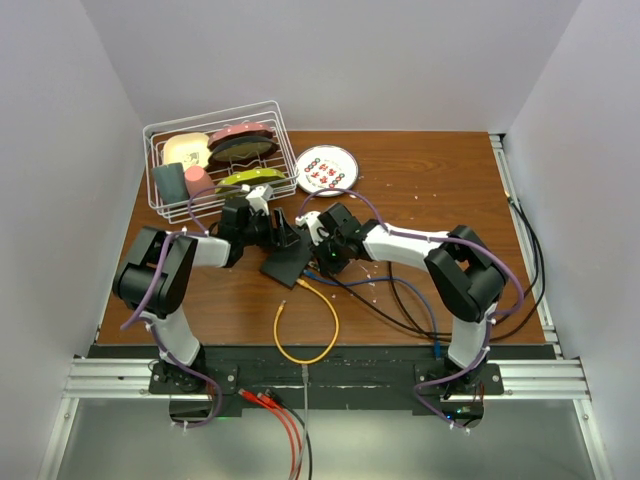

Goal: Insert the plug into the switch port

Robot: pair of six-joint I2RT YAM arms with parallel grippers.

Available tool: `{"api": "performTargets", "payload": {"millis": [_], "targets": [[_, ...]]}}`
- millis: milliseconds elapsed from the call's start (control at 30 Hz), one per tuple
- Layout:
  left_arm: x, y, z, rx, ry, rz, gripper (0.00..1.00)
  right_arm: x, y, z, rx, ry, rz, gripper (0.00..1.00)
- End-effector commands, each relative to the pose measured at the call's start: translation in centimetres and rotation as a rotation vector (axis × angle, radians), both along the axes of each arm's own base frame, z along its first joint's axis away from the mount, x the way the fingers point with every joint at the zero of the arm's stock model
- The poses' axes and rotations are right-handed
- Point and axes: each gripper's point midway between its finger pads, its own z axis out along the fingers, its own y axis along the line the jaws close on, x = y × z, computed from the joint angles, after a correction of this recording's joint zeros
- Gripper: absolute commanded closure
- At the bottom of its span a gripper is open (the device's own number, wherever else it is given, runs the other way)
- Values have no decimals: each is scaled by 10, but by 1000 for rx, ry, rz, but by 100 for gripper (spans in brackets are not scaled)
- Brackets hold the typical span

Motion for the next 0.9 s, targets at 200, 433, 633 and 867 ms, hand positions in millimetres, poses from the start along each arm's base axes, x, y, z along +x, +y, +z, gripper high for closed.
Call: {"api": "performTargets", "payload": {"millis": [200, 433, 633, 867], "targets": [[-17, -11, -18, -26, 78, -104, 59, 28, 30, 18, 98, -83, -54, 100], [-26, -11, -29, -16, 142, -136, 71, 43, 36, 27, 137, -110, -152, 100], [-32, -7, -36, 12, 189, -129, 75, 56, 35, 35, 172, -133, -283, 100], [-41, -5, -44, 24, 249, -130, 77, 64, 33, 43, 231, -155, -401, 100]]}}
